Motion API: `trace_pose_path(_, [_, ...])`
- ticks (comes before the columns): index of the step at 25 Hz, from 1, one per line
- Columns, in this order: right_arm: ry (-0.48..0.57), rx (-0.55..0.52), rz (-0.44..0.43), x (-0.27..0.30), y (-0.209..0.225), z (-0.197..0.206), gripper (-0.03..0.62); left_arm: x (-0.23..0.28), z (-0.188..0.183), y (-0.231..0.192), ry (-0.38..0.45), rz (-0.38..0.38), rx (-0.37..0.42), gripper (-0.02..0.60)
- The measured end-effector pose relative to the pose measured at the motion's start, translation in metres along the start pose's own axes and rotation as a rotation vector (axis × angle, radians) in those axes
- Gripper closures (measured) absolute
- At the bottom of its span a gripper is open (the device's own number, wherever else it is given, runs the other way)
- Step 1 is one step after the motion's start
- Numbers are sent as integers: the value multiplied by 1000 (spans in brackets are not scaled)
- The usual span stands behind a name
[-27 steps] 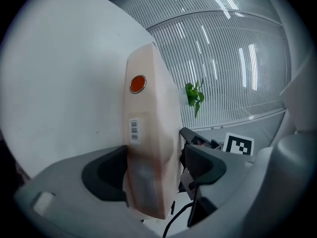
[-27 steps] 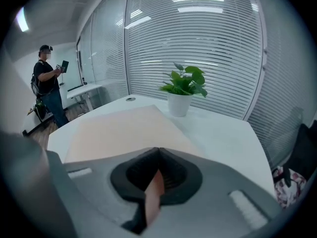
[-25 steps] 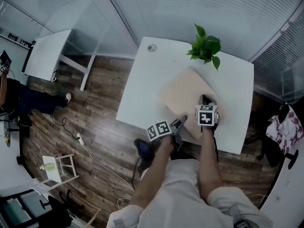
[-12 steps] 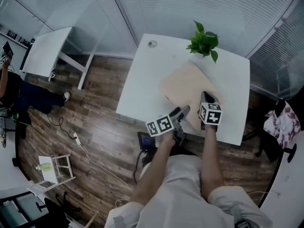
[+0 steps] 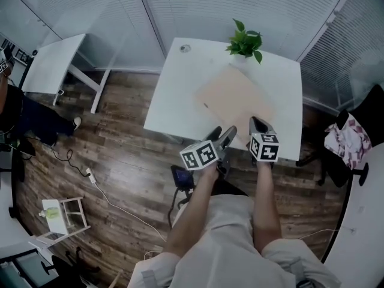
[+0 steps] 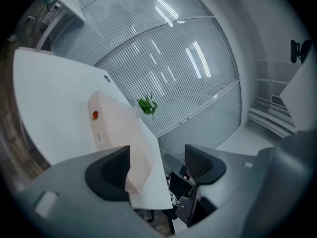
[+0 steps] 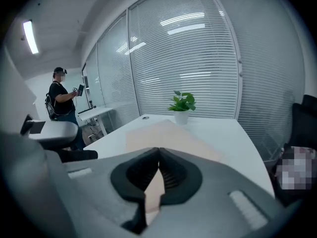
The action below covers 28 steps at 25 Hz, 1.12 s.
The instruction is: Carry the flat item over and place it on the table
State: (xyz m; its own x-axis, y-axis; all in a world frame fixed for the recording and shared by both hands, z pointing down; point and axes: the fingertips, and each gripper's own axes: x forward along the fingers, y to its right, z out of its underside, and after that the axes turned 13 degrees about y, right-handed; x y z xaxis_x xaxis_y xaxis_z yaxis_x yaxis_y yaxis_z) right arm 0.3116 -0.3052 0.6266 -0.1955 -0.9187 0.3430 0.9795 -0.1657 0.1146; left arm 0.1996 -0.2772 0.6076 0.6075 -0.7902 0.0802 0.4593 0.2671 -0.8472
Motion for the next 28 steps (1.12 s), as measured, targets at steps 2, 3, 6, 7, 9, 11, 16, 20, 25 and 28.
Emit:
trace_pose_path(2, [6, -2, -8, -14, -8, 1, 592, -11, -1, 4, 15, -2, 25, 227])
trace_pose_path(3, [9, -6, -15, -21, -12, 2, 592, -17, -2, 6, 23, -8, 43, 227])
trace_pose_path(6, [23, -26, -44, -41, -23, 2, 592, -34, 1, 9, 46, -34, 122, 228])
trace_pose_path(7, [30, -28, -50, -47, -25, 1, 592, -38, 3, 11, 47, -42, 158, 229])
trace_pose_path(9, [50, -17, -55, -59, -26, 1, 592, -46, 7, 17, 43, -45, 245, 229])
trace_pose_path(11, [66, -1, -46, -70, -24, 2, 592, -53, 12, 25, 39, -35, 326, 229])
trace_pose_path(16, [95, 13, -32, -86, -18, 4, 592, -64, 17, 37, 55, -37, 544, 382])
trace_pose_path(20, [121, 16, -38, -97, -13, -2, 592, -67, 32, 44, -14, -43, 738, 520])
trace_pose_path(25, [125, -7, -59, -104, -19, -6, 594, -73, 34, 46, -1, -53, 772, 574])
trace_pose_path(28, [114, -30, -61, -105, -17, -6, 594, -72, 32, 45, -5, -55, 768, 574])
